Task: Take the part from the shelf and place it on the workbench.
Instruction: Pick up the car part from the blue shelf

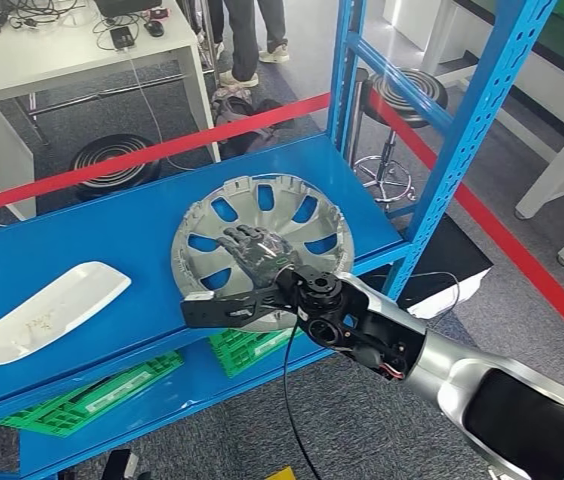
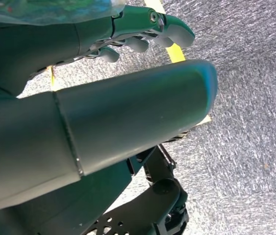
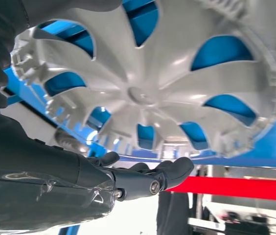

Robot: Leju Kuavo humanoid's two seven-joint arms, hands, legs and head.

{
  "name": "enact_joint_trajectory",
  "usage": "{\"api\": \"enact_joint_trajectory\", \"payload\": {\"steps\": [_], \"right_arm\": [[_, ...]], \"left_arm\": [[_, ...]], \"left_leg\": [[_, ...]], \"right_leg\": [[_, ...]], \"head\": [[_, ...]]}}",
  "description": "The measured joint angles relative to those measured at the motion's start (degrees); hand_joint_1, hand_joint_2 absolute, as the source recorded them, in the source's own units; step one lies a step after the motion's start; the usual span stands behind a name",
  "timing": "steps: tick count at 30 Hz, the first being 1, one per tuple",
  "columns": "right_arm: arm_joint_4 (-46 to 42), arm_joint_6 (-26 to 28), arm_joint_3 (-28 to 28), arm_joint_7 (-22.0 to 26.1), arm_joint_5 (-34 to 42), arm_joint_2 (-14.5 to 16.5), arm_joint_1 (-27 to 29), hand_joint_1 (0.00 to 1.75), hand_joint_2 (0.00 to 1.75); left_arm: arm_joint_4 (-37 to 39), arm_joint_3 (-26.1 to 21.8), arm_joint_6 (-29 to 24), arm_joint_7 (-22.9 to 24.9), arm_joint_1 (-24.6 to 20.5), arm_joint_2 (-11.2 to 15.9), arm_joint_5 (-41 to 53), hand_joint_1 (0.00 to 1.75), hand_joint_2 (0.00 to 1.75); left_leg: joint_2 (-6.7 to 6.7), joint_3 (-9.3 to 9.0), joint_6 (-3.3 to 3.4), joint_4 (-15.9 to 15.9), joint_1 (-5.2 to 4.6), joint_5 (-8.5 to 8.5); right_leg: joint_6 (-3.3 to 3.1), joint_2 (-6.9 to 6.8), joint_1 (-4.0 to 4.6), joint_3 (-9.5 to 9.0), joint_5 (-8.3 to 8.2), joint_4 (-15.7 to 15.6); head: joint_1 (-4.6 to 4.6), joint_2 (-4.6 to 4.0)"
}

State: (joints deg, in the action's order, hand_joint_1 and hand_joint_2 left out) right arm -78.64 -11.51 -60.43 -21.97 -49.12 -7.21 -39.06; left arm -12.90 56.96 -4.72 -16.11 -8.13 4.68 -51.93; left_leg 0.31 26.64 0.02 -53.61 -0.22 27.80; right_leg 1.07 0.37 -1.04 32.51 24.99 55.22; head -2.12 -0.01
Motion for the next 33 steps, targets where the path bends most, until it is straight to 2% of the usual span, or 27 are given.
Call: {"api": "enact_joint_trajectory", "payload": {"steps": [12,15,17,19,21,22,23,24,26,27,28,29,31,33], "right_arm": [[0.3,0.2,-0.6,0.3,1.1,1.0,0.0,0.00,1.75],[0.3,0.2,-0.6,0.2,1.2,1.0,-0.1,0.00,1.75],[0.3,0.2,-0.6,0.2,1.2,1.1,-0.1,0.00,1.75],[0.4,0.2,-0.7,0.0,1.3,1.1,-0.3,0.00,1.75],[0.4,0.3,-0.7,-0.1,1.3,1.1,-0.3,0.00,1.75],[0.5,0.3,-0.8,-0.2,1.4,1.1,-0.2,0.00,1.75],[0.6,0.3,-0.9,-0.3,1.4,1.1,-0.1,0.00,1.75],[0.7,0.3,-0.9,-0.4,1.4,1.0,0.0,0.00,1.75],[0.7,0.4,-0.9,-0.5,1.5,1.0,0.1,0.00,1.75],[0.8,0.4,-0.9,-0.5,1.5,1.0,0.0,0.00,1.75],[0.8,0.5,-1.0,-0.5,1.5,1.1,0.0,0.00,1.75],[0.8,0.6,-1.0,-0.5,1.5,1.1,0.1,0.00,1.75],[0.8,0.6,-1.0,-0.5,1.5,1.1,0.1,0.00,1.75],[0.9,0.6,-1.0,-0.6,1.5,1.1,0.1,0.00,1.75]], "left_arm": [[0.0,0.0,0.1,0.0,0.0,0.0,-0.1,0.00,0.00],[0.0,0.0,0.1,0.0,0.0,0.0,-0.1,0.00,0.00],[0.0,0.0,0.2,0.0,-0.1,-0.1,-0.1,0.00,0.00],[0.0,0.0,0.2,0.0,-0.2,-0.2,-0.1,0.00,0.00],[0.0,0.0,0.3,0.0,-0.2,-0.2,-0.2,0.00,0.00],[0.0,0.0,0.3,0.0,-0.2,-0.2,-0.2,0.00,0.00],[0.0,0.0,0.4,0.0,-0.2,-0.2,-0.1,0.00,0.00],[0.0,0.0,0.4,0.0,-0.2,-0.3,-0.1,0.00,0.00],[0.0,0.0,0.4,0.0,-0.3,-0.3,-0.1,0.00,0.00],[0.0,0.0,0.4,0.0,-0.3,-0.3,0.0,0.00,0.00],[0.0,0.0,0.4,0.0,-0.4,-0.3,0.0,0.00,0.00],[0.0,0.0,0.4,0.0,-0.4,-0.3,0.0,0.00,0.00],[0.0,0.0,0.4,0.0,-0.4,-0.3,0.0,0.00,0.00],[0.0,0.0,0.4,0.0,-0.4,-0.3,0.0,0.00,0.00]], "left_leg": [[-0.01,0.31,0.25,-0.6,-0.09,0.15],[-0.01,0.56,0.63,-1.0,-0.13,0.04],[0.12,0.51,1.16,-0.4,0.31,-0.65],[0.34,0.55,1.60,0.4,0.74,-1.32],[0.48,0.84,1.75,0.4,0.72,-1.49],[0.51,0.93,1.74,0.3,0.75,-1.49],[0.51,0.98,1.71,0.2,0.82,-1.47],[0.49,0.99,1.61,0.0,0.92,-1.41],[0.42,1.05,1.09,-0.5,1.17,-1.06],[0.36,1.28,0.74,-0.9,1.16,-0.88],[0.31,1.58,0.38,-1.2,1.08,-0.78],[0.28,1.93,0.05,-1.5,0.95,-0.78],[0.29,2.55,-0.59,-1.8,0.87,-0.90],[0.29,3.36,-1.16,-3.3,0.98,0.44]], "right_leg": [[0.27,-0.08,-0.14,0.00,-0.18,-0.1],[0.70,-0.07,-0.17,-0.02,-0.53,-0.2],[1.19,-0.07,-0.09,0.29,-0.17,0.1],[1.52,-0.09,-0.01,1.96,2.56,3.8],[1.74,-0.10,-0.08,5.08,6.36,11.5],[1.88,-0.10,-0.14,6.37,7.34,14.8],[1.99,-0.11,-0.20,6.88,7.20,16.3],[2.09,-0.13,-0.27,6.34,5.90,15.4],[2.22,-0.25,-0.43,3.01,1.98,8.6],[2.15,-0.27,-0.35,1.36,0.71,5.3],[1.96,-0.28,-0.28,0.41,0.16,3.1],[1.63,-0.24,-0.18,0.11,0.38,2.2],[0.63,-0.12,-0.13,0.44,0.60,1.7],[-0.34,-0.11,-0.23,0.72,0.52,1.3]], "head": [[0.05,-0.01],[0.05,-0.02],[-0.03,-0.01],[-0.49,-0.01],[-1.00,-0.01],[-1.15,0.00],[-1.27,-0.01],[-1.39,-0.01],[-1.69,-0.01],[-1.86,-0.01],[-1.98,-0.01],[-1.94,-0.01],[-1.63,-0.01],[-1.09,-0.01]]}}
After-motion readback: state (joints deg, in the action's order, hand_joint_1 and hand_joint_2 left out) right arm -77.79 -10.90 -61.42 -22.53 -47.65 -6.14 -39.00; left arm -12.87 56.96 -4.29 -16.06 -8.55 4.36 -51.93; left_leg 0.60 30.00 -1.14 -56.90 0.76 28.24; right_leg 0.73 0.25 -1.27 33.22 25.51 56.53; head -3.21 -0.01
